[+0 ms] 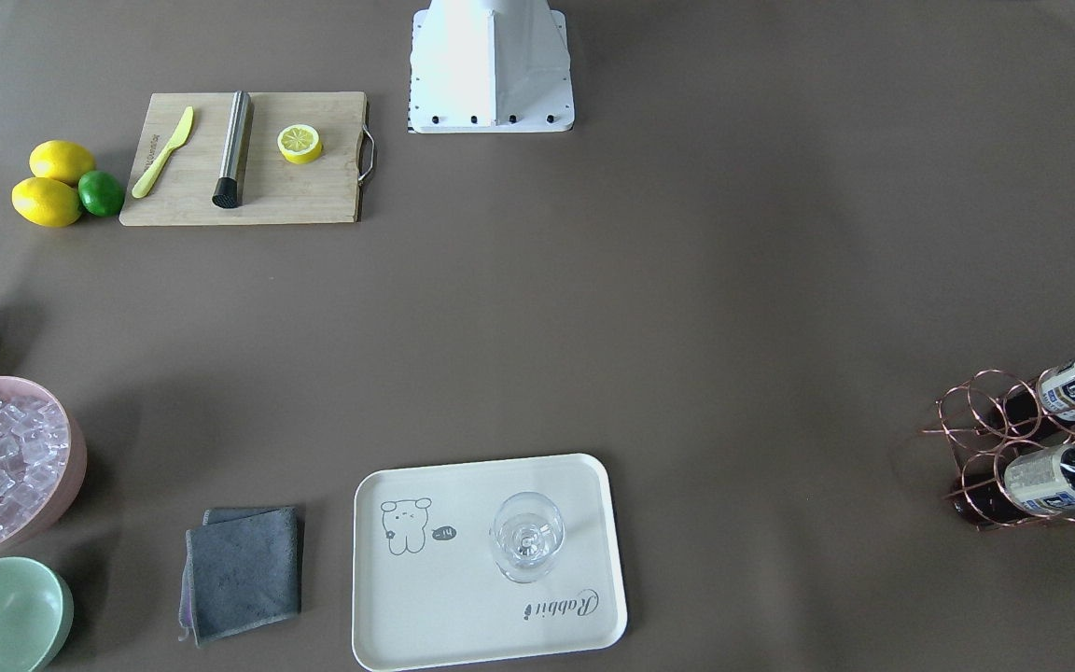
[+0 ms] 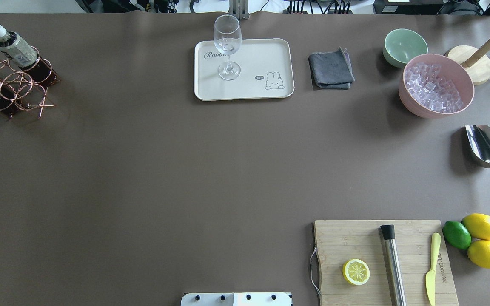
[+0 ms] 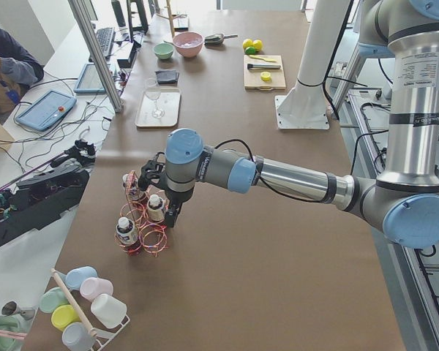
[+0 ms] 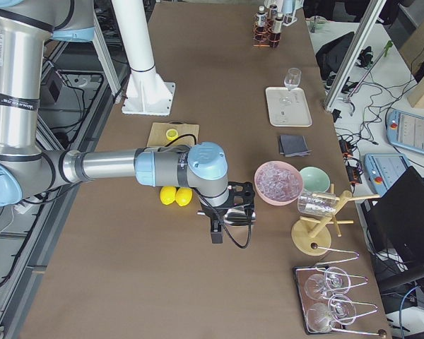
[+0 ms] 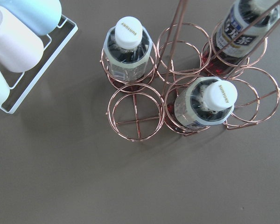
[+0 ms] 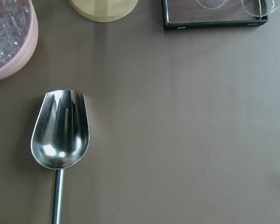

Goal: Take tea from basket to plate

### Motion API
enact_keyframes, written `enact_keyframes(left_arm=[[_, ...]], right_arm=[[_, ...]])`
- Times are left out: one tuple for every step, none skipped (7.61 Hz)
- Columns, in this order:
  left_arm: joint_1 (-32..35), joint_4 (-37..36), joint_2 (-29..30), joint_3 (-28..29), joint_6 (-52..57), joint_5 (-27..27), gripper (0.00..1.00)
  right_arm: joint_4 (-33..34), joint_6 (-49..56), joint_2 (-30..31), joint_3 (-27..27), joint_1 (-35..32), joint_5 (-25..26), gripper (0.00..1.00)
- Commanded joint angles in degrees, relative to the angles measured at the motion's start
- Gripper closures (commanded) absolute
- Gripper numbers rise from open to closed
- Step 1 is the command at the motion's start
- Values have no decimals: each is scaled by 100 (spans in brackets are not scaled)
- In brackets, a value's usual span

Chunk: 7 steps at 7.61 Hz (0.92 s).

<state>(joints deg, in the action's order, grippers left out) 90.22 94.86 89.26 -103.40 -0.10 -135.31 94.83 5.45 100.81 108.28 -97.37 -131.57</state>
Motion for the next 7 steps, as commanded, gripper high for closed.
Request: enact_keyframes(left_arm=[[22,58,257,-23,1594,13,2],[39,33,476,4,2245,13,2],[66,50,495,-31,2652,13,2],[75,41,643,4,3395,13,2],[136,-37,793,4,3873,4,2],[128,14,986,100,3973,-30,2],[162,-81,1292,353,4496,-13,2]], right_arm=[[0,0,0,0,-2,0,0],[0,0,0,0,-2,0,0],[0,0,0,0,-2,0,0],[0,0,0,0,-10,0,0],[0,0,0,-9,-10,0,0],[0,0,0,-9,-2,0,0],[0,0,0,-9,-10,0,0]])
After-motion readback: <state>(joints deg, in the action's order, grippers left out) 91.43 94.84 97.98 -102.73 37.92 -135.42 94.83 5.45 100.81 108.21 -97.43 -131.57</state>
